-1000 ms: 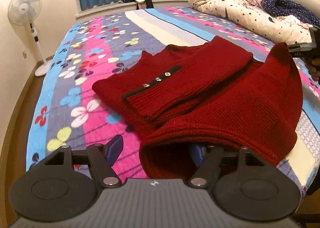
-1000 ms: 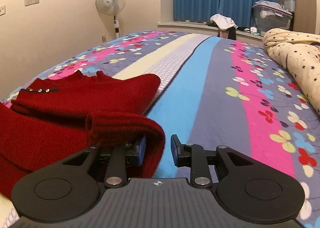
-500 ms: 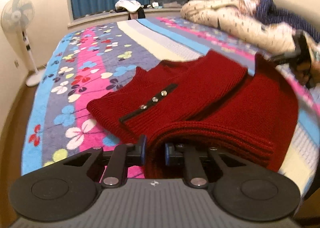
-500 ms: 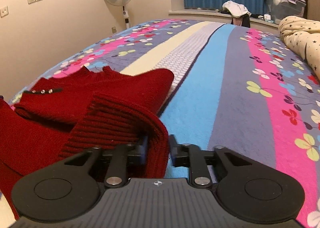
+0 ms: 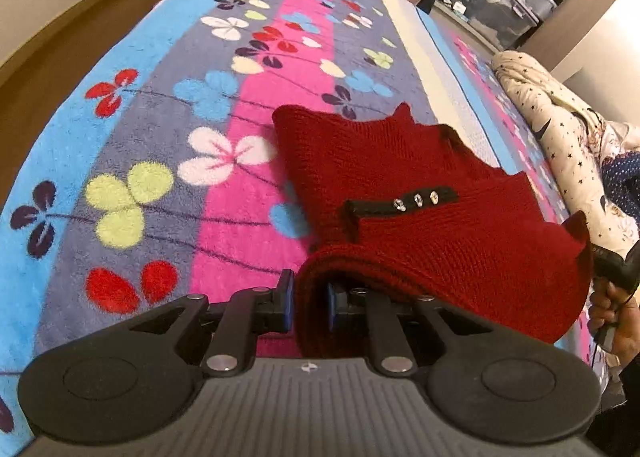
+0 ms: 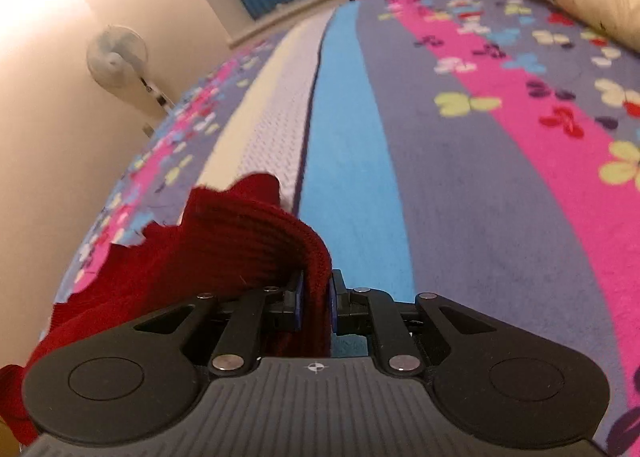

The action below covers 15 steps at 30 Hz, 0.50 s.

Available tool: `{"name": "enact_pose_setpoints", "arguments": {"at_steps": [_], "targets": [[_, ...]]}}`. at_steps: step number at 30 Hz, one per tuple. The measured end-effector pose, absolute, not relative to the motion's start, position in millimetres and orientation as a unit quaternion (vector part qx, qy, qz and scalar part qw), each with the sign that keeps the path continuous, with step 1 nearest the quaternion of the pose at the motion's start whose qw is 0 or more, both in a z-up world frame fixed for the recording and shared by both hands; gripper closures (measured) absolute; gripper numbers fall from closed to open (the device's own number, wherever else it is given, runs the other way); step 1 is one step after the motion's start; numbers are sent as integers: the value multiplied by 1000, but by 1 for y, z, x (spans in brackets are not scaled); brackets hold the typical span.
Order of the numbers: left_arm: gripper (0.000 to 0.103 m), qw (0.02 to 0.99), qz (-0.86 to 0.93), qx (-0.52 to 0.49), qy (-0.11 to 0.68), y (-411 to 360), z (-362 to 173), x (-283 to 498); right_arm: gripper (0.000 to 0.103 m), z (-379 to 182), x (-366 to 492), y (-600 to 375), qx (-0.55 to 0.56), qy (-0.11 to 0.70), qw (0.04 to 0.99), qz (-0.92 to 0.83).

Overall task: Fold small clothes
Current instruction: 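Grasp the folded hem edge with both grippers for another fold, then lift the held hem edge with both grippers and roll it toward the collar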

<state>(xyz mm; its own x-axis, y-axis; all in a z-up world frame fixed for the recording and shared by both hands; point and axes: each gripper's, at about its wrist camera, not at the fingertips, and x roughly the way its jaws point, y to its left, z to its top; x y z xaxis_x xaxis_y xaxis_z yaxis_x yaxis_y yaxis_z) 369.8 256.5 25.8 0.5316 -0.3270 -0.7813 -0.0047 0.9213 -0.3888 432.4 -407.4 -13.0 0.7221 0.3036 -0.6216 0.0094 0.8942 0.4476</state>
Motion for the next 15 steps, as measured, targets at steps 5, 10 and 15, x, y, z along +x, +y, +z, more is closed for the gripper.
{"name": "enact_pose_setpoints", "arguments": {"at_steps": [5, 10, 15], "targets": [[44, 878, -130, -76, 454, 236, 37, 360, 90, -11, 432, -406, 203, 363, 904, 96], [31, 901, -143, 33, 408, 214, 38, 345, 86, -8, 439, -409, 199, 367, 902, 113], [27, 921, -141, 94, 350, 196, 43, 337, 82, -11, 441, -405, 188, 377, 899, 119]]}}
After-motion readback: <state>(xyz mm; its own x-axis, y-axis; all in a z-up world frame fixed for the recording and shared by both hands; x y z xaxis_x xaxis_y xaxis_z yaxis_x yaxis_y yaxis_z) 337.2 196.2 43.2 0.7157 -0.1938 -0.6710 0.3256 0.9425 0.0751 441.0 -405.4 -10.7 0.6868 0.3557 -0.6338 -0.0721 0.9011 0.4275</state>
